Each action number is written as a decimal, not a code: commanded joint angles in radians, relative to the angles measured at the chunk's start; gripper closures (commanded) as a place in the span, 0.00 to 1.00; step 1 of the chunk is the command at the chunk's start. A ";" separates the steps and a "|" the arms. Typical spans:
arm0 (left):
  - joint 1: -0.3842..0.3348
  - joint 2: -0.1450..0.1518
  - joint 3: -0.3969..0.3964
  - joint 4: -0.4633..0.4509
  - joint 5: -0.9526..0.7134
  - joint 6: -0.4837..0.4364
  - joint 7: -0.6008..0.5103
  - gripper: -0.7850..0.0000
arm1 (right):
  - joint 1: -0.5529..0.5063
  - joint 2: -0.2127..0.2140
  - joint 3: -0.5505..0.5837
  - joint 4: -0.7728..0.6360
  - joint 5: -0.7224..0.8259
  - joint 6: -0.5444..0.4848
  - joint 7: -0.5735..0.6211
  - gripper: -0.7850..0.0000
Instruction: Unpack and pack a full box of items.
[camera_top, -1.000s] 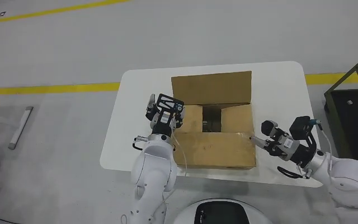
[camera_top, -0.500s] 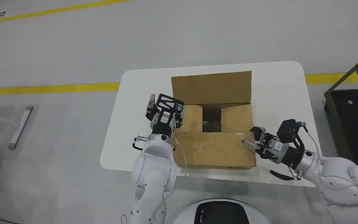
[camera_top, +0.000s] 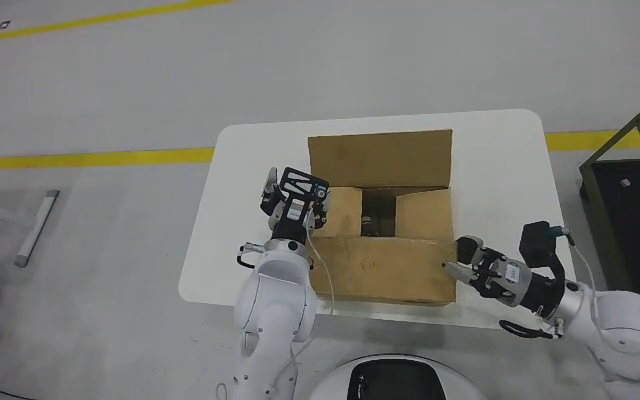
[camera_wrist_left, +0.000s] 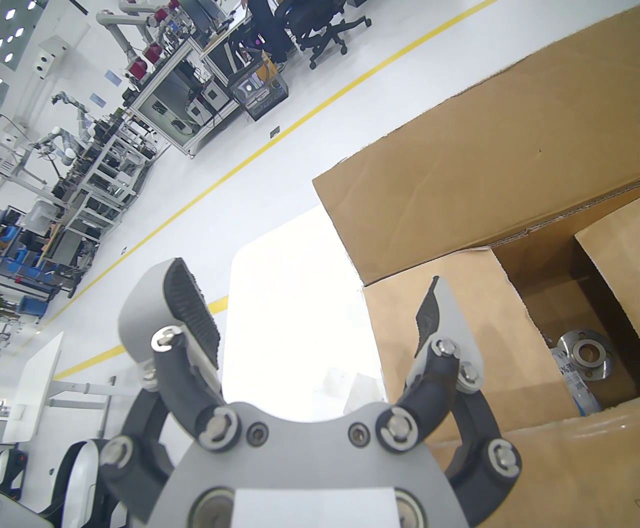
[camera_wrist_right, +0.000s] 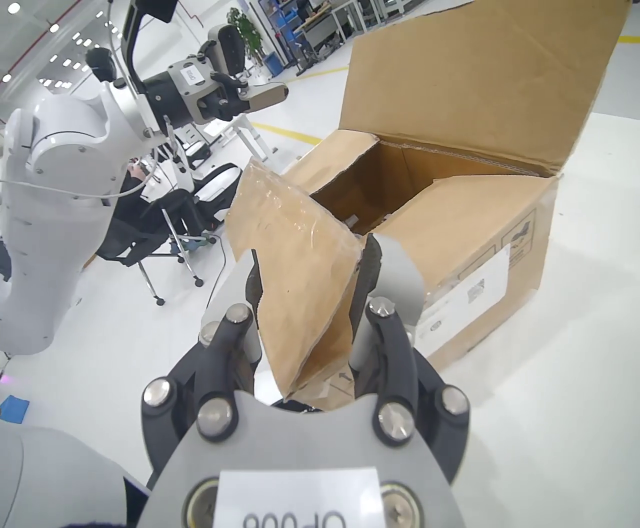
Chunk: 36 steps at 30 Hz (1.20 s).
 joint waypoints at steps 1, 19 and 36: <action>0.000 0.000 0.000 0.000 0.000 0.000 0.000 0.00 | -0.012 0.006 0.017 -0.012 0.040 -0.010 0.029 0.48; 0.000 0.000 0.000 0.000 0.000 0.000 0.000 0.00 | -0.140 0.029 0.054 -0.114 -0.045 -0.297 -0.009 0.56; 0.000 0.000 0.000 0.000 0.000 0.000 0.000 0.00 | -0.112 0.021 0.032 -0.157 -0.477 -0.184 -0.232 1.00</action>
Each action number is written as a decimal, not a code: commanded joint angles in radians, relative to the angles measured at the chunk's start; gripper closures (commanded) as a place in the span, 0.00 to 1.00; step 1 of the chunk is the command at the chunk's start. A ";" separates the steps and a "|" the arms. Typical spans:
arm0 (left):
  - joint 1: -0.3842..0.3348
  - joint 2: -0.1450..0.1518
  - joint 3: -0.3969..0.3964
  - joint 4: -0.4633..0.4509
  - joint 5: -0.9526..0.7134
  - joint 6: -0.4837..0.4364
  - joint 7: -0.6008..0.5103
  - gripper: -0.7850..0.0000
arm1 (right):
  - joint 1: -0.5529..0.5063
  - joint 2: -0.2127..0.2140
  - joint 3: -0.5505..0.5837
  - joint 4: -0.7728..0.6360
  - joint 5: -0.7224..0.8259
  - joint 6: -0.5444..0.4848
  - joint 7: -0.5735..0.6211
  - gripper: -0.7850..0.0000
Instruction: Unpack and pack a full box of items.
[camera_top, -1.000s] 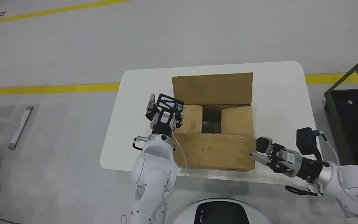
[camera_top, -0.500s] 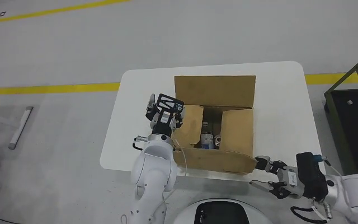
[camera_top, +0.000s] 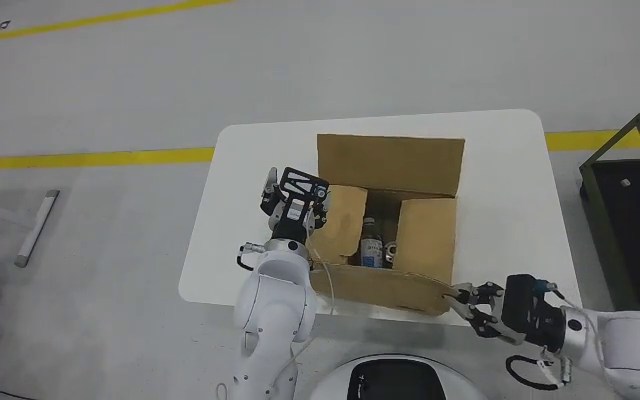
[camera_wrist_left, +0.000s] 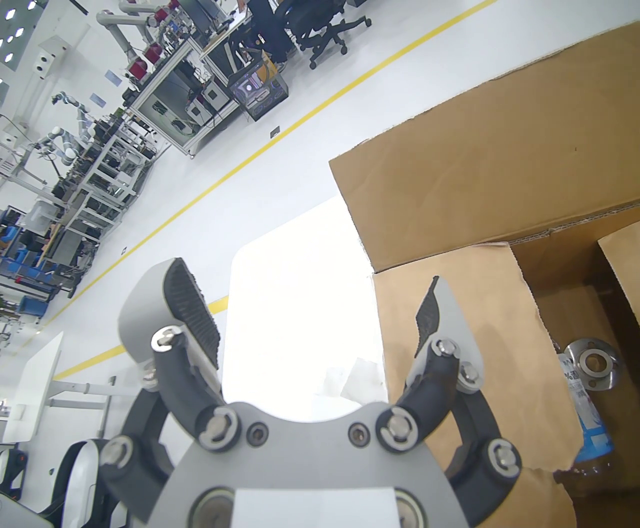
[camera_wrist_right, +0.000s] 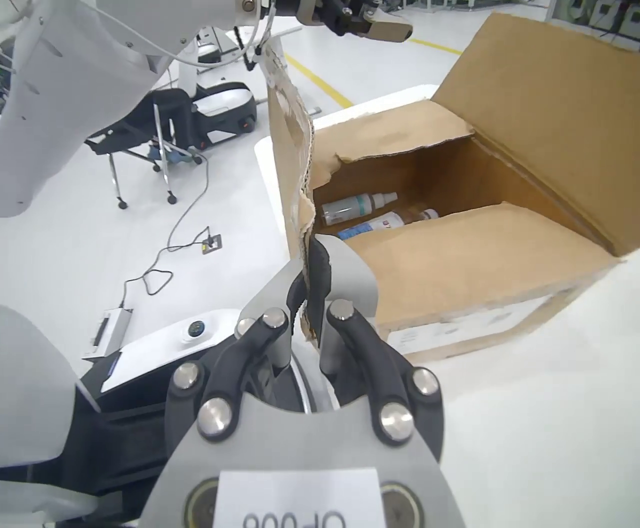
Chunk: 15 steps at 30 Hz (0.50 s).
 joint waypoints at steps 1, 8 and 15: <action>0.000 0.000 0.000 0.000 0.000 0.000 0.000 0.00 | 0.018 -0.002 0.007 0.002 -0.048 0.028 -0.066 1.00; 0.000 0.000 0.000 0.000 0.000 0.000 0.000 0.00 | 0.057 -0.001 -0.003 0.024 -0.194 0.020 -0.171 1.00; 0.000 0.000 0.000 0.000 0.000 0.000 0.000 0.00 | 0.004 0.007 -0.005 0.055 -0.175 -0.079 -0.227 0.40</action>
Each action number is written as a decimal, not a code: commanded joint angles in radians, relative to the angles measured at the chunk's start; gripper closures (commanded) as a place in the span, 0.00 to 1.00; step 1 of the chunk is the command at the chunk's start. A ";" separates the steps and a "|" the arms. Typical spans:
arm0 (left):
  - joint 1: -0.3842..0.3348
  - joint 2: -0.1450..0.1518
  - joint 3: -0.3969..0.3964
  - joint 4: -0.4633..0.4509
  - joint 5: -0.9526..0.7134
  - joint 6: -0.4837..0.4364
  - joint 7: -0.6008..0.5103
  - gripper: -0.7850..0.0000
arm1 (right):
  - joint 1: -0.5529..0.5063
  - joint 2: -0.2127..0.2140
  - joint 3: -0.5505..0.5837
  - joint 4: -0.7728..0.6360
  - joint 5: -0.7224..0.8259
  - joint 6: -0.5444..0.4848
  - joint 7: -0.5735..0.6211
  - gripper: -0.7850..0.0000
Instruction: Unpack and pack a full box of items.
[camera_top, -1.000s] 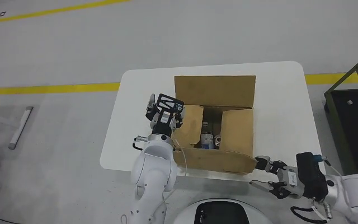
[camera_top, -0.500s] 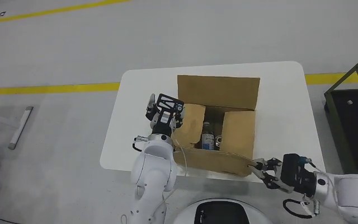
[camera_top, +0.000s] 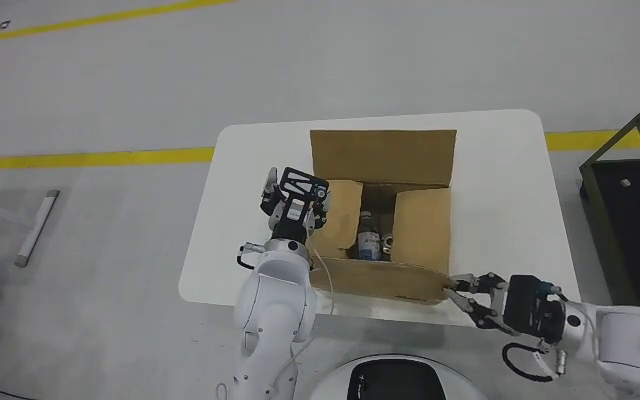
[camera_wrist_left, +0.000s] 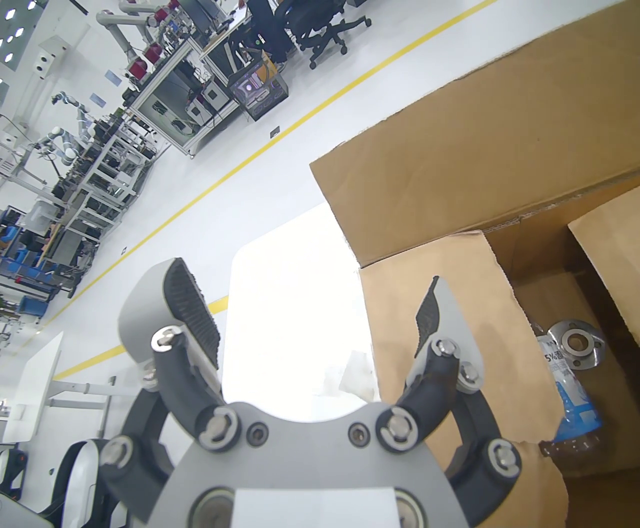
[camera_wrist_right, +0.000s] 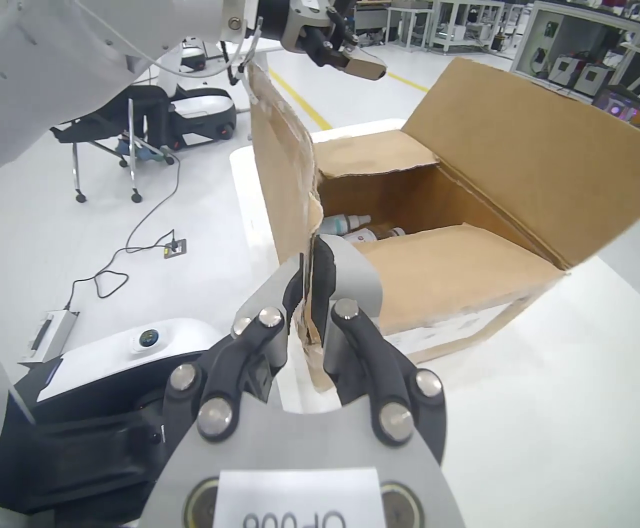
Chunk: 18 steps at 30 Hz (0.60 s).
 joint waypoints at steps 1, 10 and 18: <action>0.000 0.000 0.000 0.000 0.000 0.000 0.000 0.00 | -0.020 0.004 0.016 -0.005 0.003 -0.028 -0.005 0.38; 0.000 0.000 0.000 0.000 0.000 0.000 0.000 0.00 | -0.105 0.043 0.030 -0.074 0.061 -0.037 -0.037 0.38; 0.000 0.000 0.000 0.000 0.000 0.000 0.000 0.00 | -0.115 0.098 -0.019 -0.057 0.086 -0.037 -0.033 0.51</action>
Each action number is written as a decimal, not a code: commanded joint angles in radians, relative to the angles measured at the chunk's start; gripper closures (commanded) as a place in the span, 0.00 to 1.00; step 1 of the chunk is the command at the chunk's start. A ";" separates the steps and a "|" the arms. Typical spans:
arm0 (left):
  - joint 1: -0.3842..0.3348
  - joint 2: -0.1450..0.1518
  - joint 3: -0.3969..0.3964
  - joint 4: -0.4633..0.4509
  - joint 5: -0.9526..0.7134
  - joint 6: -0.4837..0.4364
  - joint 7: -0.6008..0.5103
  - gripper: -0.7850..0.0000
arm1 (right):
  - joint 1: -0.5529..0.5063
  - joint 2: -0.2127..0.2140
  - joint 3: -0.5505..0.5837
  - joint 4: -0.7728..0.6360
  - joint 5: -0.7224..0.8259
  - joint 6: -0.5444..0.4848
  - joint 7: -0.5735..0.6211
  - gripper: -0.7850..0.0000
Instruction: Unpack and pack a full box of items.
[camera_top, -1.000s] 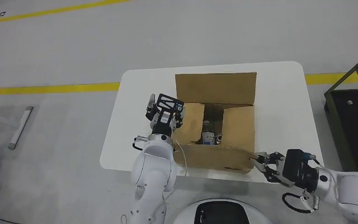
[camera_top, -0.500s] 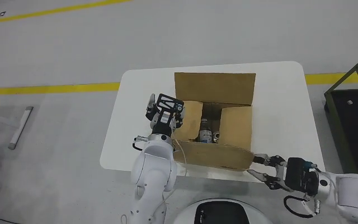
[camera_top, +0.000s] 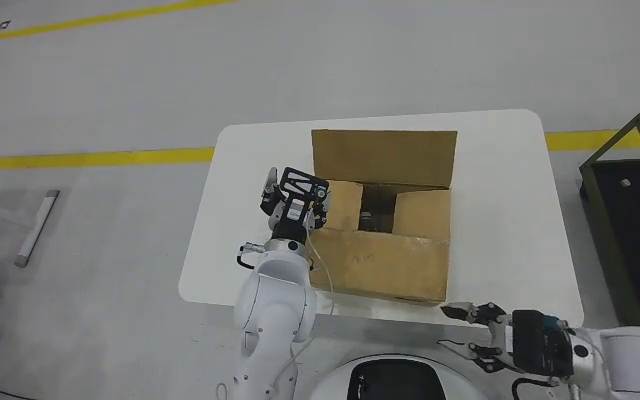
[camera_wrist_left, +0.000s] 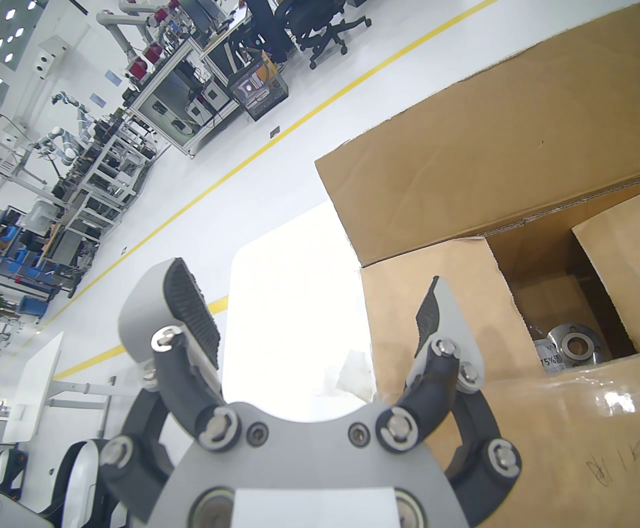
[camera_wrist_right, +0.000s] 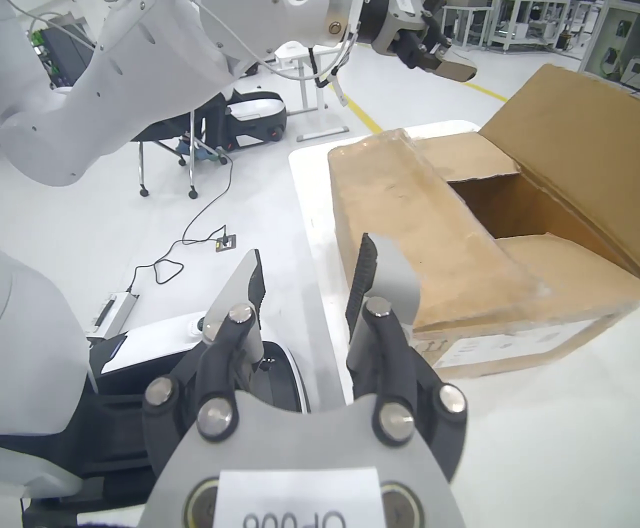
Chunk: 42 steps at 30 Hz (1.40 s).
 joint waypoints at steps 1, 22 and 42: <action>0.000 0.000 0.000 0.000 0.000 0.000 0.000 0.00 | 0.003 0.008 0.009 0.039 0.042 0.003 -0.031 0.44; 0.000 0.000 0.000 0.000 0.000 0.000 0.000 0.00 | 0.364 0.022 -0.112 0.236 0.383 0.351 0.237 0.04; 0.000 0.000 0.000 0.000 0.000 0.000 0.000 0.00 | 0.366 0.025 -0.191 0.266 0.474 0.271 0.291 0.37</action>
